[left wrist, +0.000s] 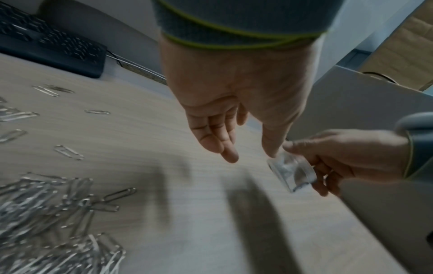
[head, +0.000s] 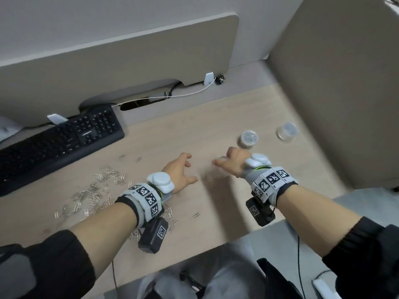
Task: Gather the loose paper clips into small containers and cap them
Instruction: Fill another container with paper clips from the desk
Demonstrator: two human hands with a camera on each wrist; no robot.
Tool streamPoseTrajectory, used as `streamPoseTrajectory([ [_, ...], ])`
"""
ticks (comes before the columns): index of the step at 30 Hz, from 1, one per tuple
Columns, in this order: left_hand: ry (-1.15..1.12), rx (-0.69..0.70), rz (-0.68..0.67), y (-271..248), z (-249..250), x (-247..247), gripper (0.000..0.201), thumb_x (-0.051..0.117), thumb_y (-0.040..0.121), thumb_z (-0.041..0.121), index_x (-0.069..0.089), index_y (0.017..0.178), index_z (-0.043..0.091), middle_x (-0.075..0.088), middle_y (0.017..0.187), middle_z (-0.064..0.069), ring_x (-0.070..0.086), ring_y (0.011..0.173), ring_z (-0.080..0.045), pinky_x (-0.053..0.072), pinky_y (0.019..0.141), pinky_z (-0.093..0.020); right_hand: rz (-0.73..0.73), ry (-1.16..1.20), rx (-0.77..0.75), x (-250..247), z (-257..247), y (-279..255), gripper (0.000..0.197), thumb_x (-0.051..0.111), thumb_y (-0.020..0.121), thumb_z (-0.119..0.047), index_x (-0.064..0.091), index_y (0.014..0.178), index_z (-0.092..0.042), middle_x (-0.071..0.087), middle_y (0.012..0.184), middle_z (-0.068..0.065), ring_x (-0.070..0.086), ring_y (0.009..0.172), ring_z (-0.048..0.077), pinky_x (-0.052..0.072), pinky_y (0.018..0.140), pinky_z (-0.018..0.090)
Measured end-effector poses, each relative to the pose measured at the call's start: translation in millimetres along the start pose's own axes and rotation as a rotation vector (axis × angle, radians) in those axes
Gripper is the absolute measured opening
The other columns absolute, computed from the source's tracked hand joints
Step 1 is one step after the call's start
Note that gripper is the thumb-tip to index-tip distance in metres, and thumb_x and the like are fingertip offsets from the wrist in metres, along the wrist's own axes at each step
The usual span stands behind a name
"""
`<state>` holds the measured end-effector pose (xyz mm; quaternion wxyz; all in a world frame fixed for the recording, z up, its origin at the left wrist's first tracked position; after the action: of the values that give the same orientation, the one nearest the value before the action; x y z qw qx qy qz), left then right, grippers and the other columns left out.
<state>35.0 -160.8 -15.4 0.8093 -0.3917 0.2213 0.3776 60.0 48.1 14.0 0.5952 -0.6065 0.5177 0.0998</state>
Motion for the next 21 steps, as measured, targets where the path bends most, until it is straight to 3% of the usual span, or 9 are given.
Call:
streamPoseTrajectory([
  [3,-0.056,0.008,0.066,-18.6,-13.7,-12.2,0.088,0.082,0.069,0.044,0.037,0.141,0.024,0.055,0.127,0.01,0.057,0.093,-0.018,0.048,0.089,-0.035,-0.076,0.074,-0.126,12.7,-60.4,-18.2,0.07,0.044,0.069,-0.08,0.058,0.093,-0.016,0.069,0.07,0.009,0.068,0.051,0.025,0.061,0.063,0.039],
  [5,-0.099,0.006,0.112,-34.8,-28.2,-25.9,0.083,0.082,0.067,0.043,0.041,0.136,0.024,0.06,0.12,0.007,0.058,0.091,-0.015,0.047,0.081,-0.031,-0.121,0.081,-0.209,23.1,-99.2,-29.9,0.064,0.047,0.077,-0.074,0.06,0.09,-0.013,0.07,0.063,0.011,0.069,0.049,0.025,0.061,0.06,0.038],
  [7,-0.119,-0.014,0.124,-46.5,-37.8,-34.5,0.064,0.082,0.068,0.038,0.05,0.122,0.025,0.064,0.099,0.005,0.058,0.078,-0.014,0.044,0.067,-0.027,-0.143,0.107,-0.268,29.6,-120.8,-35.0,0.061,0.049,0.082,-0.069,0.062,0.089,-0.01,0.071,0.064,0.013,0.07,0.05,0.025,0.06,0.057,0.038],
  [9,-0.137,-0.067,0.126,-59.8,-52.3,-42.9,0.054,0.082,0.067,0.037,0.053,0.111,0.027,0.063,0.086,0.008,0.061,0.074,-0.016,0.046,0.062,-0.029,-0.181,0.115,-0.31,39.9,-138.2,-37.2,0.06,0.053,0.083,-0.067,0.063,0.09,-0.008,0.072,0.068,0.015,0.07,0.051,0.026,0.059,0.054,0.035],
  [11,-0.158,-0.123,0.15,-75.5,-71.7,-52.5,0.051,0.084,0.065,0.038,0.053,0.104,0.031,0.065,0.082,0.008,0.063,0.072,-0.017,0.05,0.06,-0.031,-0.237,0.103,-0.358,53.9,-158.1,-41.1,0.056,0.056,0.084,-0.064,0.061,0.095,-0.01,0.072,0.071,0.013,0.069,0.052,0.025,0.057,0.053,0.031],
  [13,-0.201,-0.148,0.157,-88.6,-86.5,-59.4,0.05,0.086,0.065,0.036,0.054,0.102,0.031,0.065,0.084,0.01,0.061,0.069,-0.013,0.044,0.055,-0.027,-0.273,0.09,-0.418,68.6,-174.0,-40.9,0.05,0.059,0.083,-0.061,0.059,0.104,-0.016,0.073,0.08,0.011,0.069,0.054,0.023,0.059,0.057,0.033],
  [17,-0.281,-0.186,0.143,-104.5,-108.6,-67.6,0.057,0.087,0.067,0.034,0.055,0.112,0.024,0.065,0.098,0.009,0.06,0.076,-0.004,0.042,0.06,-0.017,-0.321,0.12,-0.492,91.3,-194.4,-41.1,0.04,0.062,0.082,-0.05,0.058,0.116,-0.028,0.068,0.108,0.006,0.068,0.083,0.025,0.058,0.078,0.04],
  [18,-0.284,-0.196,0.139,-105.8,-111.7,-67.8,0.058,0.088,0.066,0.037,0.054,0.112,0.025,0.066,0.099,0.009,0.062,0.079,-0.006,0.046,0.066,-0.019,-0.327,0.141,-0.501,94.4,-196.0,-40.7,0.037,0.061,0.085,-0.045,0.058,0.118,-0.028,0.067,0.111,0.005,0.064,0.086,0.024,0.055,0.081,0.037],
  [21,-0.307,-0.253,0.132,-108.5,-118.3,-66.4,0.068,0.083,0.051,0.057,0.055,0.108,0.031,0.067,0.103,0.009,0.068,0.088,-0.016,0.056,0.081,-0.04,-0.354,0.176,-0.538,103.0,-197.3,-42.0,0.035,0.064,0.085,-0.031,0.056,0.12,-0.028,0.062,0.117,0.002,0.058,0.087,0.02,0.05,0.083,0.032],
])
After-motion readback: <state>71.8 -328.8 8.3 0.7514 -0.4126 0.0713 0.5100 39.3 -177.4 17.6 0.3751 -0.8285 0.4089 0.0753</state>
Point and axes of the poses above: each hand's wrist, its own y-axis towards the middle knuckle, its own x-axis out of the palm, z = x × y, the point moved 3 cm from there along y, towards the middle knuckle
